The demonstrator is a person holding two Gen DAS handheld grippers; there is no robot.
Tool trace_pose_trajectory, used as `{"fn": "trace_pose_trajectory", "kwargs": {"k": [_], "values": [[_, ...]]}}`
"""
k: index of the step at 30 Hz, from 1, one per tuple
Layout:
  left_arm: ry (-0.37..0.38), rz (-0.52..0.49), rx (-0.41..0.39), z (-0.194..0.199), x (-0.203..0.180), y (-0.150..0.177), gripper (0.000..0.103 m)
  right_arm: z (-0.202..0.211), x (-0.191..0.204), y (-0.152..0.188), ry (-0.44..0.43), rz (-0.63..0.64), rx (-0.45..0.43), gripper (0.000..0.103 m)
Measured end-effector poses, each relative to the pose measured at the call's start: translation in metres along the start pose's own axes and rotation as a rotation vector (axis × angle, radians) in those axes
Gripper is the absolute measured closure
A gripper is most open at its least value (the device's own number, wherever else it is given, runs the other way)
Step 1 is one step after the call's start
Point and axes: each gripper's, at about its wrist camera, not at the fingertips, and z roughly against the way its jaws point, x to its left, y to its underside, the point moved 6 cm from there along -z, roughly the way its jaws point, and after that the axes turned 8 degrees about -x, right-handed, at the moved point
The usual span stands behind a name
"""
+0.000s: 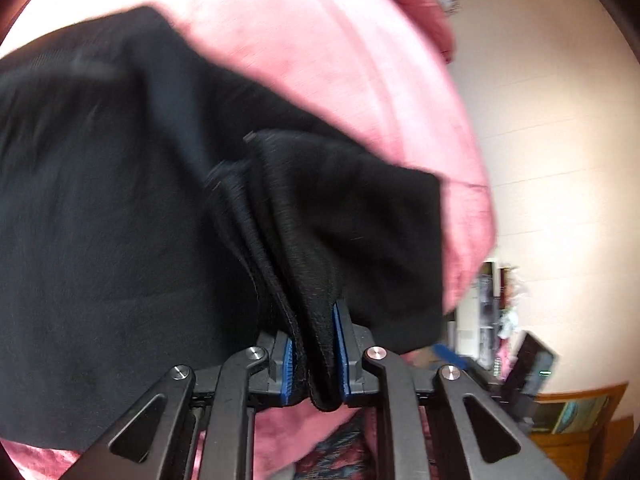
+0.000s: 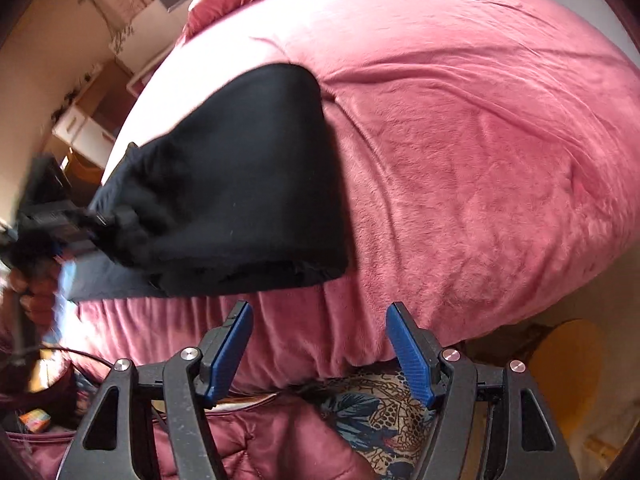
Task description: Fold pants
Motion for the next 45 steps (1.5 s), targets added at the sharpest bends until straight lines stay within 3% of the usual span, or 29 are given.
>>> {"fn": "trace_pose_trajectory", "kwargs": {"k": [5, 9, 12, 14, 16, 21, 26, 29, 31, 35, 40, 45], "values": [[0.137, -0.068, -0.075, 0.027, -0.056, -0.02, 0.087, -0.011, 0.014, -0.012, 0.014, -0.011, -0.035, 0.033], [0.214, -0.122, -0.101, 0.039, -0.098, -0.031, 0.087, -0.017, 0.017, -0.031, 0.004, -0.111, -0.09, 0.033], [0.249, -0.157, -0.109, 0.041, -0.121, -0.036, 0.088, -0.027, 0.011, -0.038, 0.091, -0.112, -0.104, 0.033], [0.261, -0.167, -0.129, 0.045, -0.126, -0.041, 0.089, -0.035, 0.002, -0.039, 0.204, -0.078, -0.085, 0.039], [0.264, -0.157, -0.154, 0.052, -0.12, -0.038, 0.091, -0.038, -0.01, -0.037, 0.207, -0.102, -0.09, 0.041], [0.126, -0.1, -0.163, 0.047, -0.059, -0.029, 0.092, -0.048, -0.006, -0.039, 0.203, -0.091, -0.067, 0.04], [-0.045, 0.017, -0.08, 0.015, 0.031, 0.005, 0.093, -0.058, 0.005, -0.039, 0.196, -0.07, -0.05, 0.034], [-0.091, 0.034, -0.05, -0.007, 0.055, 0.029, 0.092, -0.06, 0.012, -0.038, 0.194, -0.047, -0.033, 0.03], [-0.076, 0.045, -0.065, -0.005, 0.054, 0.028, 0.092, -0.058, 0.018, -0.034, 0.187, -0.022, -0.005, 0.03], [-0.118, -0.069, -0.088, -0.003, 0.037, 0.028, 0.092, -0.041, 0.015, -0.027, 0.137, 0.028, 0.07, 0.03], [-0.152, -0.213, -0.148, -0.005, 0.009, 0.034, 0.092, -0.005, 0.039, -0.058, 0.036, 0.094, -0.04, 0.036], [-0.179, -0.288, -0.237, 0.004, -0.004, 0.032, 0.092, -0.031, 0.095, -0.105, -0.034, 0.207, -0.106, 0.036]]}}
